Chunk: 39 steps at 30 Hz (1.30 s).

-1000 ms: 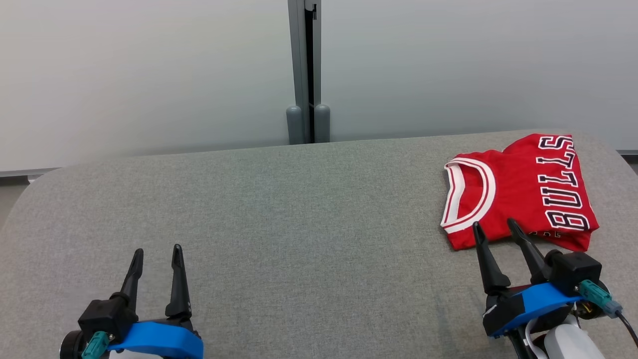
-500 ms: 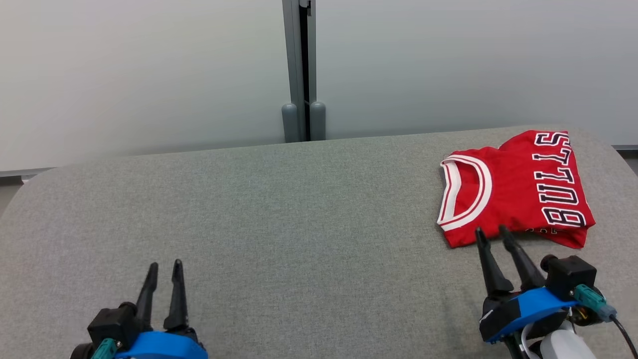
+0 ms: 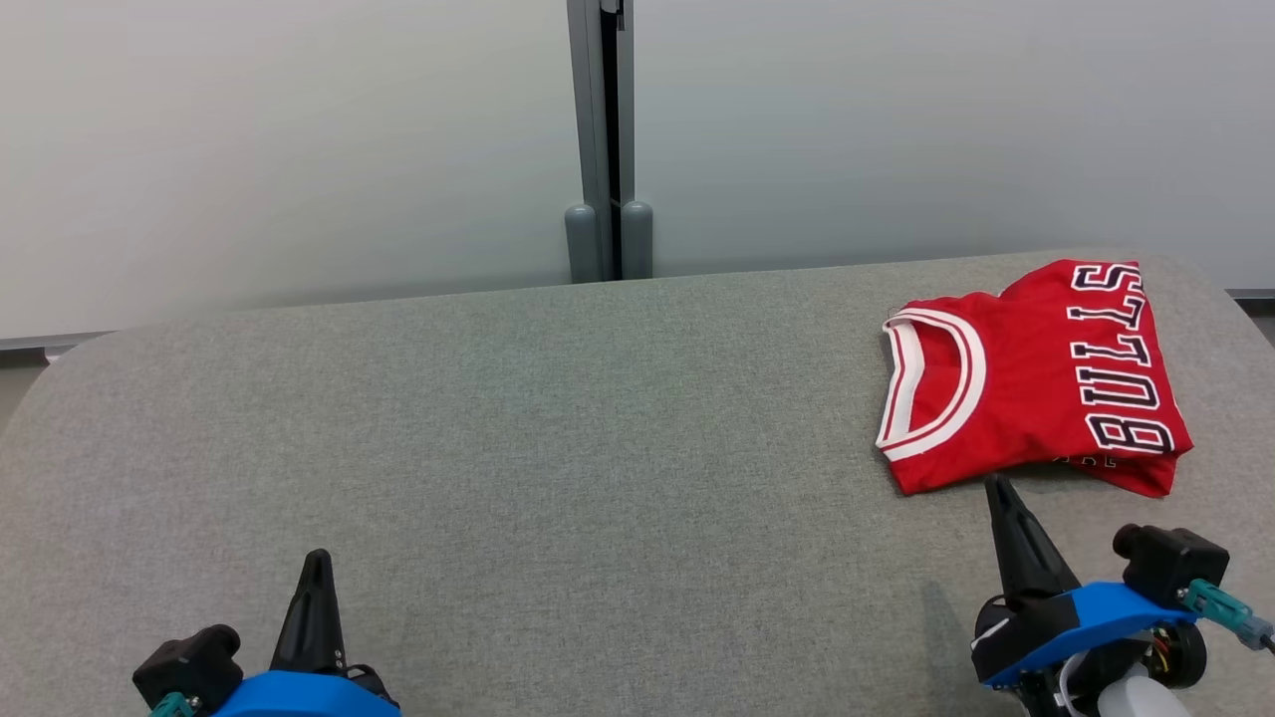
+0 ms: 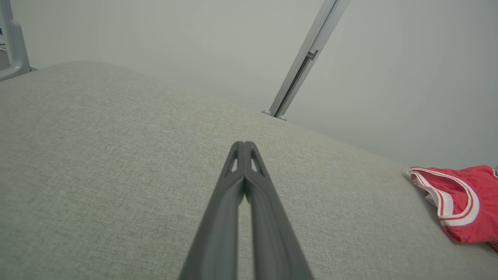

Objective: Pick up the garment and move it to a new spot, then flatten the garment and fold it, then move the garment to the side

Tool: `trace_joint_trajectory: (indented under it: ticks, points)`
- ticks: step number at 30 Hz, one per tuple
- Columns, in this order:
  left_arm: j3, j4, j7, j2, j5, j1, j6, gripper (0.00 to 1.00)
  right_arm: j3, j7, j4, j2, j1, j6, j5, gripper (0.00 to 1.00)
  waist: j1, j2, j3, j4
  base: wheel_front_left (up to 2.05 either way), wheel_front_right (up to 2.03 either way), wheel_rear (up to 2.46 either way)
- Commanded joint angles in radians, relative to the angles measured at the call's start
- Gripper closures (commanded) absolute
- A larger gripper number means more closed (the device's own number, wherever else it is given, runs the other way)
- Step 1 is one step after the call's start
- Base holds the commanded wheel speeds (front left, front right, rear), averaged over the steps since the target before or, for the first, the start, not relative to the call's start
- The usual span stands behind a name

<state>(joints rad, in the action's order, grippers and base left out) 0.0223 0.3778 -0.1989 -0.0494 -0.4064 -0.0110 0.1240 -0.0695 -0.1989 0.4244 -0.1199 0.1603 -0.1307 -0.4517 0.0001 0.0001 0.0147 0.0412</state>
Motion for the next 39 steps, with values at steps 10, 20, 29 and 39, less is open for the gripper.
trace_joint_trajectory:
  ticks: [10,20,29,39]
  points:
    - [0.018,-0.04,0.047,-0.003,-0.197,-0.04,0.002,1.0,0.033,0.048,-0.048,0.009,0.0,0.0,-0.192,1.0,0.0,-0.0001,-0.002,-0.004,0.0,0.0,0.0]
    - [0.029,-0.056,0.09,-0.002,-0.359,-0.052,0.003,1.0,0.057,0.09,-0.071,0.019,-0.009,0.0,-0.347,1.0,-0.0001,-0.0001,-0.003,-0.008,0.0,0.0,0.0]
    - [0.039,-0.068,0.121,-0.002,-0.478,-0.059,0.004,1.0,0.075,0.122,-0.087,0.026,-0.015,0.0,-0.461,1.0,-0.0001,-0.0001,-0.005,-0.012,0.0,0.0,0.0]
    - [0.048,-0.079,0.154,-0.002,-0.597,-0.068,0.005,1.0,0.094,0.154,-0.103,0.033,-0.021,0.0,-0.577,1.0,-0.0001,-0.0001,-0.006,-0.015,0.0,0.0,0.0]
